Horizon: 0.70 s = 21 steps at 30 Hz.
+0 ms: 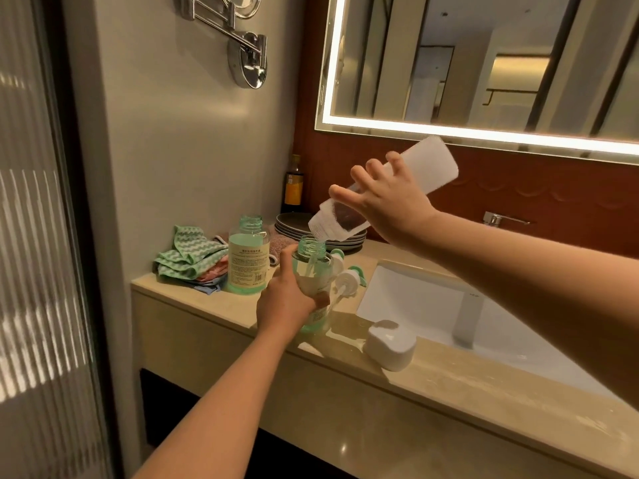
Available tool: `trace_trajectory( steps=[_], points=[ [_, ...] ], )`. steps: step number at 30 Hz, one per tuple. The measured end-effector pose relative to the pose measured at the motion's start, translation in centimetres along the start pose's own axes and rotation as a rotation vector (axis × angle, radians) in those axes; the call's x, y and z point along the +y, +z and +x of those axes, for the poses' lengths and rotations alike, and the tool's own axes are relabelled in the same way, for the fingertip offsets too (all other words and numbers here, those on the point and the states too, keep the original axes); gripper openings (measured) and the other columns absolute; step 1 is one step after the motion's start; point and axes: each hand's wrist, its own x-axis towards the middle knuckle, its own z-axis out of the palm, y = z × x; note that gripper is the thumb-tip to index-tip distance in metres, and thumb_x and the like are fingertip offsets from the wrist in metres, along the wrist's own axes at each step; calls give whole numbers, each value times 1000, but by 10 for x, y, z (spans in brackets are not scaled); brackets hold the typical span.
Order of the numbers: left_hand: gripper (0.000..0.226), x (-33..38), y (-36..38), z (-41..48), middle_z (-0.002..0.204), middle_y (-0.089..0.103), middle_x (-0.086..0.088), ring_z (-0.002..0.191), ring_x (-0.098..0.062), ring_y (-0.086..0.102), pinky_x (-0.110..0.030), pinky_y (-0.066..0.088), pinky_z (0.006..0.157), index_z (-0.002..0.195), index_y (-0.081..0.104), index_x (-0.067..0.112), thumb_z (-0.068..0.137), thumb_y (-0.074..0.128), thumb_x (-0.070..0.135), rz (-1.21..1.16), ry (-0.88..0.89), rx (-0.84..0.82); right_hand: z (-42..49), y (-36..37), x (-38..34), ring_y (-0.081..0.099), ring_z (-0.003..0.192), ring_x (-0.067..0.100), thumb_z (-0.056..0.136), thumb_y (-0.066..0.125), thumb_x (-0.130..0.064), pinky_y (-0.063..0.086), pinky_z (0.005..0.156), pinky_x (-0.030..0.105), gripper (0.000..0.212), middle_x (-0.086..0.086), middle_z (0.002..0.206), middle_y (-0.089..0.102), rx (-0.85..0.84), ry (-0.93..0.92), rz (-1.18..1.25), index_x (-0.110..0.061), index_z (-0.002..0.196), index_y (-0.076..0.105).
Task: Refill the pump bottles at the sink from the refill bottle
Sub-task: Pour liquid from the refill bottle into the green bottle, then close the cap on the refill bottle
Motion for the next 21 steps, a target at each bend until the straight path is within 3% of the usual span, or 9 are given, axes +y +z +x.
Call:
trace_trajectory(
  steps=[4, 8, 11, 13, 17, 21],
  points=[
    [92, -5, -3, 5, 123, 57, -9, 106, -30, 58, -45, 53, 78, 136, 14, 38, 70, 78, 35, 37, -3, 10, -20, 20, -2, 40, 116, 27, 86, 62, -24, 33, 99, 42, 68, 10, 130, 41, -43, 207, 272, -29, 141, 22],
    [98, -9, -9, 15, 132, 53, -8, 114, -31, 54, -46, 51, 83, 142, 11, 36, 70, 78, 42, 57, -10, -32, -52, 40, 2, 43, 116, 24, 77, 73, -26, 37, 97, 39, 82, 6, 129, 45, -173, 428, 553, -30, 141, 23],
    [103, -8, -13, 16, 140, 46, -8, 121, -32, 49, -47, 48, 89, 145, 5, 38, 70, 77, 43, 17, -26, -47, -74, 50, 1, 47, 113, 24, 70, 81, -21, 44, 96, 42, 83, 6, 127, 48, -218, 658, 953, -28, 135, 31],
    [101, -4, -11, 8, 145, 37, -9, 126, -31, 43, -47, 46, 91, 146, 6, 37, 71, 74, 47, 19, -2, 39, -90, 56, 1, 49, 107, 21, 67, 82, -15, 47, 87, 36, 79, 7, 126, 49, -174, 762, 1229, -23, 129, 35],
    [67, 4, -2, -14, 134, 42, -10, 117, -28, 43, -43, 45, 89, 136, 36, 21, 81, 65, 44, 168, 301, 282, -130, 64, 1, 48, 104, 21, 72, 79, -14, 41, 75, 28, 78, 11, 122, 46, -139, 936, 1511, -20, 132, 30],
    [56, 10, 14, -34, 127, 48, -8, 114, -23, 41, -40, 42, 92, 125, 40, 21, 81, 47, 55, 270, 514, 272, -168, 63, 5, 50, 105, 26, 72, 79, -24, 45, 89, 43, 81, 9, 118, 46, -59, 1074, 1645, -20, 135, 27]
  ],
)
